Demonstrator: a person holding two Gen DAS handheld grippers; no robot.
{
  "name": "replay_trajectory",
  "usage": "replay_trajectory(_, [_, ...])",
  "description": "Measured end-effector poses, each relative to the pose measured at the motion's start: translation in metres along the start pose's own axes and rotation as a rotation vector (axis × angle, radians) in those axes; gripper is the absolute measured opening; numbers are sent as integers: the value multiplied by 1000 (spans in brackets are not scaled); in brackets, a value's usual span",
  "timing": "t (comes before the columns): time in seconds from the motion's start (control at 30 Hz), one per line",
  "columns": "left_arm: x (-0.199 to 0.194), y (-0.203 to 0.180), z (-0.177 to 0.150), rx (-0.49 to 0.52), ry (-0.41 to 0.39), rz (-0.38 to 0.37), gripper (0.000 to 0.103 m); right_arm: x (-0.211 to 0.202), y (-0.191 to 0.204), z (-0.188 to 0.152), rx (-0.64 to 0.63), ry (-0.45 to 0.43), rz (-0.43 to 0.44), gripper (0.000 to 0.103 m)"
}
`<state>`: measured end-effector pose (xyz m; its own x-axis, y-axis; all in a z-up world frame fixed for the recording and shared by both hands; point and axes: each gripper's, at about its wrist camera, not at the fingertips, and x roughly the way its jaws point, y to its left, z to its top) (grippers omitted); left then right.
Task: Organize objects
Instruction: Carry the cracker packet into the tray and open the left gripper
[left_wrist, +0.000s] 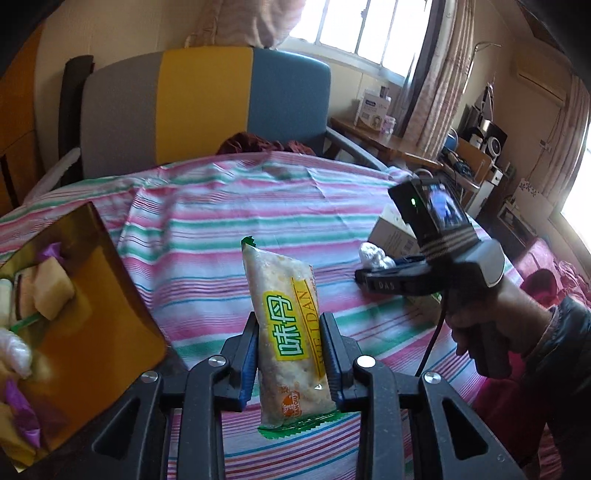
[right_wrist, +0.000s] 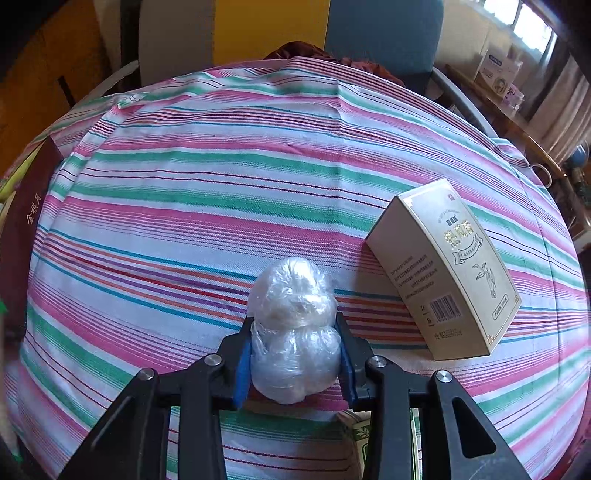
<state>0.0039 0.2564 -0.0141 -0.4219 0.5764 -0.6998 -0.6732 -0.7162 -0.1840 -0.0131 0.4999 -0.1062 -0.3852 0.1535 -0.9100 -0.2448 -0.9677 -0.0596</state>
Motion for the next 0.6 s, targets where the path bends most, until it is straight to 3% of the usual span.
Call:
replay_trajectory(0.13, [-19, 18, 4, -43, -27, 25, 31, 1, 2, 0, -8, -4, -7, 38])
replay_trajectory(0.27, [-38, 55, 5, -148, -48, 44, 31, 2, 3, 1, -15, -8, -15, 37])
replay_trajectory(0.4, [-53, 119, 2, -336, -51, 71, 31, 3, 6, 2, -33, -12, -31, 36])
replay_trajectory(0.5, [-61, 168, -5, -449, -47, 154, 31, 8, 6, 7, -38, -11, -35, 36])
replay_trajectory(0.6, [-63, 206, -12, -548, -37, 182, 31, 7, 8, 6, -41, -11, -39, 36])
